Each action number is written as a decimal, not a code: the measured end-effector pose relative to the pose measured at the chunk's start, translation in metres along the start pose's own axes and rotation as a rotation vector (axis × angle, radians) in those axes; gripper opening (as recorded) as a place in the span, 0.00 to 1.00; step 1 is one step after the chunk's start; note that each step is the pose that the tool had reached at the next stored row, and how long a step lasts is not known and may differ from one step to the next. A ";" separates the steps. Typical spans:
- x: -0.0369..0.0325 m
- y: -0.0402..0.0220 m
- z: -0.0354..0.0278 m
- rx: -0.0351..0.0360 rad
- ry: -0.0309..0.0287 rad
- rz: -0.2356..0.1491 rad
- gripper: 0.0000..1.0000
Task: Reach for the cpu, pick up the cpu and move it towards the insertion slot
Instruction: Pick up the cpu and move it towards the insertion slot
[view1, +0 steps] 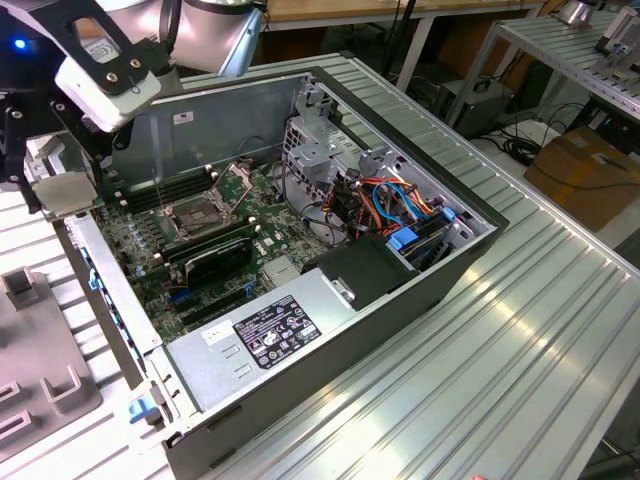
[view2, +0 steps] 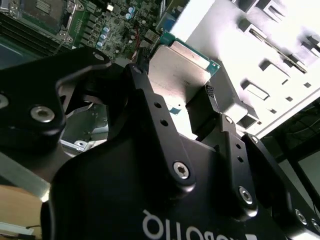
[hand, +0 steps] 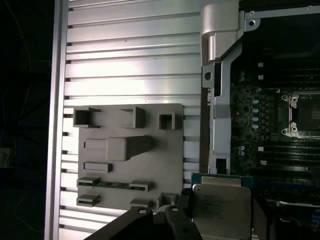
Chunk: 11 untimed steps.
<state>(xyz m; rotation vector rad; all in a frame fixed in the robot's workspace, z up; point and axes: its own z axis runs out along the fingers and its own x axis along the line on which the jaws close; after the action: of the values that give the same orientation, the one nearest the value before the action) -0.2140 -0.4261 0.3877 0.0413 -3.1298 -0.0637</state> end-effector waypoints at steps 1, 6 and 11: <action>-0.0055 0.0025 0.0005 0.0000 0.0000 0.001 0.55; -0.0214 0.0062 0.0017 0.0000 -0.0002 0.006 0.55; -0.0336 0.0096 0.0023 0.0000 -0.0003 0.009 0.55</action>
<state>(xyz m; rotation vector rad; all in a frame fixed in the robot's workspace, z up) -0.1807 -0.4156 0.3854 0.0275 -3.1301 -0.0636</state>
